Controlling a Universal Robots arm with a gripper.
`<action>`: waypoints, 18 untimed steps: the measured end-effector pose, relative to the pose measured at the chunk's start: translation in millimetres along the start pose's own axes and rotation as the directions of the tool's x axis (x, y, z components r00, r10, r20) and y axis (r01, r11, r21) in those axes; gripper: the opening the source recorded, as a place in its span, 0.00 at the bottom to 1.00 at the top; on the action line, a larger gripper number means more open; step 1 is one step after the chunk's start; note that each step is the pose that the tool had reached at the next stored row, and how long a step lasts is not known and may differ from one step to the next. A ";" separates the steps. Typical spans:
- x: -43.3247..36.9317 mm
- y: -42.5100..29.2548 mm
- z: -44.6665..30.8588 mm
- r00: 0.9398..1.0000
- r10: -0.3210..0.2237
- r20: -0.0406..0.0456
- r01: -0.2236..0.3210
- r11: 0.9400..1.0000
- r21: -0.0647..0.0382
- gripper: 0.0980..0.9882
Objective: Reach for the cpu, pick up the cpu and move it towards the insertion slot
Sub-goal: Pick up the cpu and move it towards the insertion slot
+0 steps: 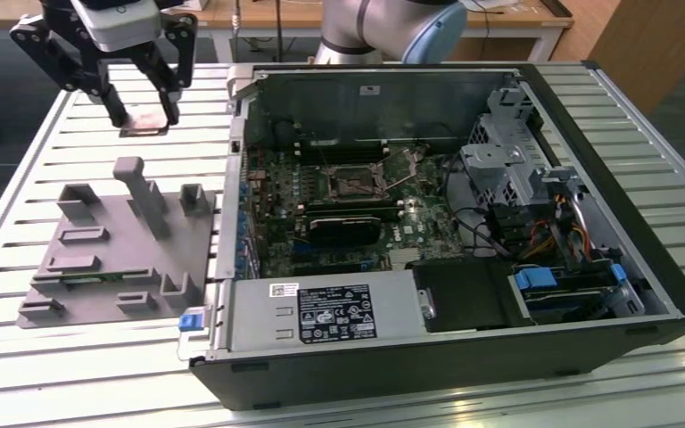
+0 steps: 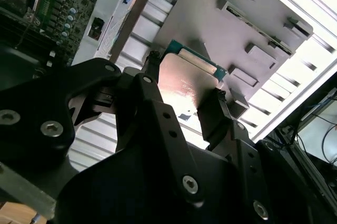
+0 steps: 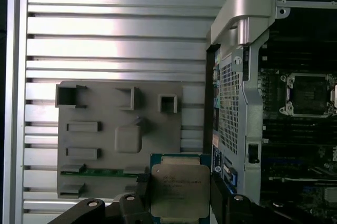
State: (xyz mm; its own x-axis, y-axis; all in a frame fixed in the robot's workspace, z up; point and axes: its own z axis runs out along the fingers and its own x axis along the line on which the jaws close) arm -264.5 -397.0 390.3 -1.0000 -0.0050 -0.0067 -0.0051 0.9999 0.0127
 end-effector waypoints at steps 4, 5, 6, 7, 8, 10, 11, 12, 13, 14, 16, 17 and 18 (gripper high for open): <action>-5.9 0.0 0.1 1.000 0.000 0.000 0.000 1.000 0.000 0.50; -7.3 0.0 0.1 1.000 0.000 0.000 0.000 1.000 0.000 0.50; -8.7 0.0 0.1 1.000 0.000 0.000 0.000 1.000 0.000 0.50; -10.3 0.0 0.1 1.000 0.000 0.000 0.000 1.000 0.000 0.50; -11.6 0.0 0.2 1.000 0.000 0.000 0.000 1.000 0.000 0.50; -14.3 -0.1 0.1 1.000 0.000 0.000 0.000 1.000 0.000 0.50; -15.6 -0.1 0.2 1.000 0.000 0.000 0.000 1.000 0.000 0.50; -17.0 -0.1 0.1 1.000 0.000 0.000 0.000 1.000 0.000 0.50; -18.3 -0.1 0.1 1.000 0.000 0.000 0.000 1.000 0.000 0.50; -19.6 -0.1 0.2 1.000 0.000 0.000 0.000 1.000 0.000 0.50; -22.5 -0.1 0.2 1.000 0.000 0.000 0.000 1.000 0.000 0.50; -24.1 -0.1 0.2 1.000 0.000 0.000 0.000 1.000 0.000 0.50; -25.8 -0.1 0.2 1.000 0.000 0.000 0.000 1.000 0.000 0.50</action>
State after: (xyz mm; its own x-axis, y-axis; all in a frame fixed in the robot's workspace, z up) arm -238.7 -397.0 390.3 -1.0000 -0.0051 -0.0068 -0.0052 0.9999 0.0128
